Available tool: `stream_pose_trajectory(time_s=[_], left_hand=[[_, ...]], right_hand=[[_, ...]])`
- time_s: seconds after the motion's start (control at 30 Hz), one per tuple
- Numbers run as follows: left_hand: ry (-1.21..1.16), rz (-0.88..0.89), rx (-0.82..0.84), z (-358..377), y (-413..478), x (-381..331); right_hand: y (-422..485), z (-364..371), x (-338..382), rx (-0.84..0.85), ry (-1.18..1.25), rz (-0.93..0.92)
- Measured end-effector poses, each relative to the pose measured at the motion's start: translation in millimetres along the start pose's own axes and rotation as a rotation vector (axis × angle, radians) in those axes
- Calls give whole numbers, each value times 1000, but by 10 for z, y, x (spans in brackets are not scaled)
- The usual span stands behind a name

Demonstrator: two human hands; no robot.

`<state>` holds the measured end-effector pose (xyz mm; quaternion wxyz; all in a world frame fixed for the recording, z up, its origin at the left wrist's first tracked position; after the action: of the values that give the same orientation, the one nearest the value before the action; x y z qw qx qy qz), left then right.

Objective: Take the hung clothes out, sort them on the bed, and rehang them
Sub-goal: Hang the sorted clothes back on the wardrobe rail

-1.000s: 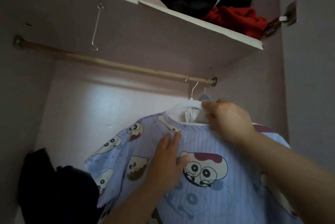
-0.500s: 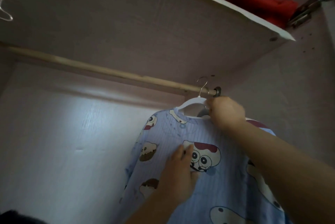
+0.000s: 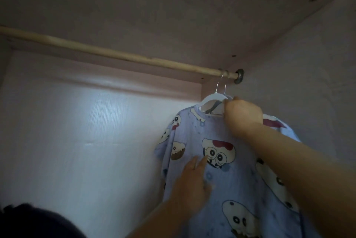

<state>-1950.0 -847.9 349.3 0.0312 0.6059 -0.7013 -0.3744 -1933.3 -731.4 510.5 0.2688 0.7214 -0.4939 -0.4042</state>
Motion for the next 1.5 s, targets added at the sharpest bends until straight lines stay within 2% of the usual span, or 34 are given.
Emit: stream_pose_trajectory(time_s=[0.13, 0.23, 0.37, 0.53, 0.73, 0.93, 1.1, 1.3, 1.5], left_hand=[[26, -45, 54, 117, -156, 137], [4, -39, 71, 155, -335, 218], [44, -72, 86, 200, -679, 299], [152, -69, 177, 227, -1330, 332], [261, -41, 455, 372, -2466, 314], [353, 53, 728, 688, -3845, -31], [290, 199, 834, 949, -4853, -626], [287, 574, 921, 1091, -6057, -1922], [194, 976, 977, 963, -7434, -3414]], right_hand=[[-267, 108, 89, 0, -126, -120], [-550, 224, 195, 65, -80, -200], [-1198, 483, 430, 240, 63, -232], [-2371, 808, 794, 565, 165, -235], [-3716, 493, 1015, 721, 335, -114], [-5104, -231, 1093, 860, 446, 39], [-6392, -959, 932, 953, 435, 277], [-7926, -2199, 564, 1037, 336, 666], [-9345, -3808, 239, 1006, 153, 1062]])
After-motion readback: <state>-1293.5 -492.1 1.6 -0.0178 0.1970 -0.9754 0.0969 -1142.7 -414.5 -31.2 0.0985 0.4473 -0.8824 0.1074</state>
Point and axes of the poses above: each hand's wrist, its own y-axis towards the middle knuckle, its own z-axis out of the palm, x = y × z, the point moved 4 cm from there along y, towards the middle knuckle, and after that the axes turned 12 degrees about -z, right-handed, at the moved point
